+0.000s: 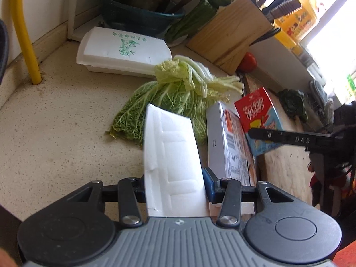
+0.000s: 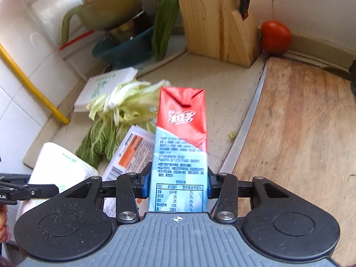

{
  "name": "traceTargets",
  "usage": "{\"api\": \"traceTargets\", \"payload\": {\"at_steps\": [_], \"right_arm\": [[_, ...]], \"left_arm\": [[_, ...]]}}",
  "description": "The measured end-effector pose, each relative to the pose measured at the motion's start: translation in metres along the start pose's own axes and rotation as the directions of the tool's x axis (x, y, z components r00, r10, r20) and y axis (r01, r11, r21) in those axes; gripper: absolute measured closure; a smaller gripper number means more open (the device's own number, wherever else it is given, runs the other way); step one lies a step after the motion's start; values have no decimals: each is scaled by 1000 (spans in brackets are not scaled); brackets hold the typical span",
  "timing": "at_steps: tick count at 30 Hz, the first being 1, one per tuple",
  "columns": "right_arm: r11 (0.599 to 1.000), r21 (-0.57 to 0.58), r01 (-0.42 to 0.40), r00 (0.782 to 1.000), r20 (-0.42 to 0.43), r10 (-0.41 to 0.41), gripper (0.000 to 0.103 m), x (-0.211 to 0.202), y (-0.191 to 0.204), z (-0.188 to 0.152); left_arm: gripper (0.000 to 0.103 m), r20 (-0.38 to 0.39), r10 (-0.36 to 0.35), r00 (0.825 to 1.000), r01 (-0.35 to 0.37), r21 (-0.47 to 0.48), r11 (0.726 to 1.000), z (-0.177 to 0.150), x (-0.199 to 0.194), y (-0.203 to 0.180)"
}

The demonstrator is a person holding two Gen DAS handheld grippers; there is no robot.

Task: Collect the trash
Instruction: 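Carry the held foam box and drink carton down over the black trash bin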

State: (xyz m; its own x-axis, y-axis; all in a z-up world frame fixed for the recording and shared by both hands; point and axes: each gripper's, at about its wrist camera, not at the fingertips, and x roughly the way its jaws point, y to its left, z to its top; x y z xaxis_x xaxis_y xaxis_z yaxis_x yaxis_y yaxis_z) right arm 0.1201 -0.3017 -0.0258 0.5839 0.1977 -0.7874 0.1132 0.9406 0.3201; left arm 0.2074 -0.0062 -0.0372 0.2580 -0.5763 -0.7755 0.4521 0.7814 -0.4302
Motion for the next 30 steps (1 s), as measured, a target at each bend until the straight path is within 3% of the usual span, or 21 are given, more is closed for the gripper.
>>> {"api": "traceTargets", "payload": {"at_steps": [4,8,10,13,30], "right_arm": [[1000,-2,-13,1000,19,14,34,-1,1,2],[1000,-14,-9,999,33,9,32,-1,1,6],[1000,-13,-4,999,41,4,37,0,-2,5],[1000,8,-10,999,36,10,54,3,-8,4],[991,29,-131,990,52,129,55,-18,-20,-2]], "left_arm": [[54,-43,18,999,-19,-18,1000,-5,11,2],[54,-28,23,999,-24,-31,999,-10,13,0],[59,-10,33,999,-33,-29,999,-11,12,-3],[63,4,32,999,-32,-44,998,-11,10,-5],[66,100,69,993,-57,-117,991,-21,-13,-22]]}}
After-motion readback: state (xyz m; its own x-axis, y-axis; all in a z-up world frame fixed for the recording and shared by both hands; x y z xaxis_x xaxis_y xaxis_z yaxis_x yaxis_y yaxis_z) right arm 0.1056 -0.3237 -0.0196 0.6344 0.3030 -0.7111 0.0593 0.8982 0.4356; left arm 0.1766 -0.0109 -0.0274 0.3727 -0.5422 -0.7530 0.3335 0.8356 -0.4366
